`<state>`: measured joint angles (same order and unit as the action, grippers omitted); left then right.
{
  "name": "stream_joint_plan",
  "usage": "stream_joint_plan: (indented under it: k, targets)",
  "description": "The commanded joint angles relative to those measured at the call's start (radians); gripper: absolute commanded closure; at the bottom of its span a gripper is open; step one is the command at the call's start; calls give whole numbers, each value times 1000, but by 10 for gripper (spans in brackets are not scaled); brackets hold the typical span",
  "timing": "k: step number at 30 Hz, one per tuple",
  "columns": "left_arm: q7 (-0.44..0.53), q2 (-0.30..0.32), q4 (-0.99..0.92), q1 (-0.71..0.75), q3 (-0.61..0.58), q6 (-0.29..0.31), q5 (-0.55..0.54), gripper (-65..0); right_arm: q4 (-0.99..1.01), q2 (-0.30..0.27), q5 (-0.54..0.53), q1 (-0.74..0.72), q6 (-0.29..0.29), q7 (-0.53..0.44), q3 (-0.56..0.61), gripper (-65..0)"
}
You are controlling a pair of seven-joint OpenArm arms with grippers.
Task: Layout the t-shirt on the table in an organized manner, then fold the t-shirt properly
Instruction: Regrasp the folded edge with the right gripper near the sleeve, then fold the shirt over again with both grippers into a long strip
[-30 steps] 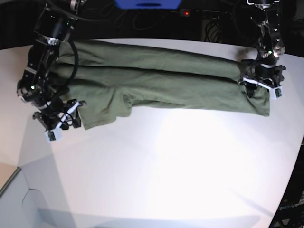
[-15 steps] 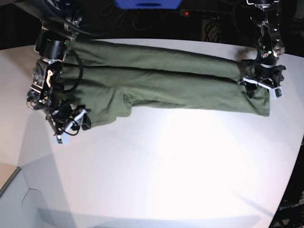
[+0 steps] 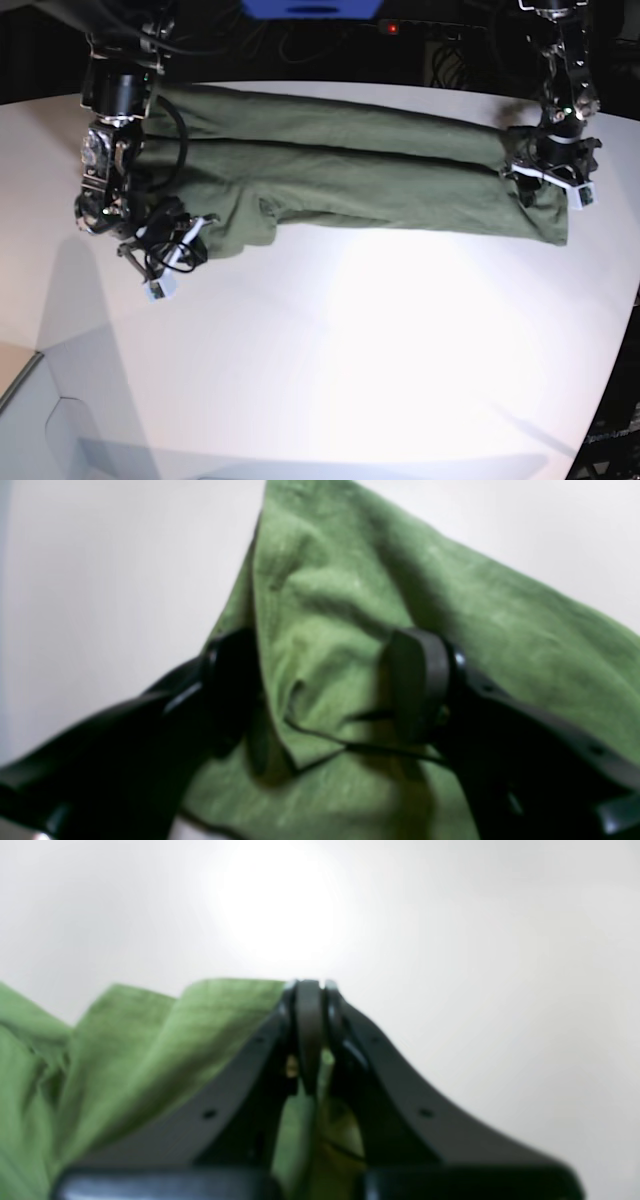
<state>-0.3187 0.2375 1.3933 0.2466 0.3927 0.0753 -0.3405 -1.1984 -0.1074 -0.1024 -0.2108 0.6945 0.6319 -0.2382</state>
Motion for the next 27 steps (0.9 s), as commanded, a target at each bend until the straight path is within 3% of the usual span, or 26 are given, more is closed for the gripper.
stream_joint_plan:
  k: [1,8,14,19,27]
  targets:
    - [14,13,16,-5,5,1,1,-414,-70,-21,-21,1,4,-22,-5,0]
    - [14,13,16,-6,5,1,1,-414,-482,-16,-21,178,4,33,-5,0]
    - [14,12,16,-13,5,1,-1,-415,-736,27,-20,380,4,88,-6,0]
    - [14,12,16,-14,4,1,-1,-415,-786,73,-18,497,4,88,-79,0]
    - [16,12,16,-14,5,1,-1,-415,-768,71,-18,518,4,92,-198,0]
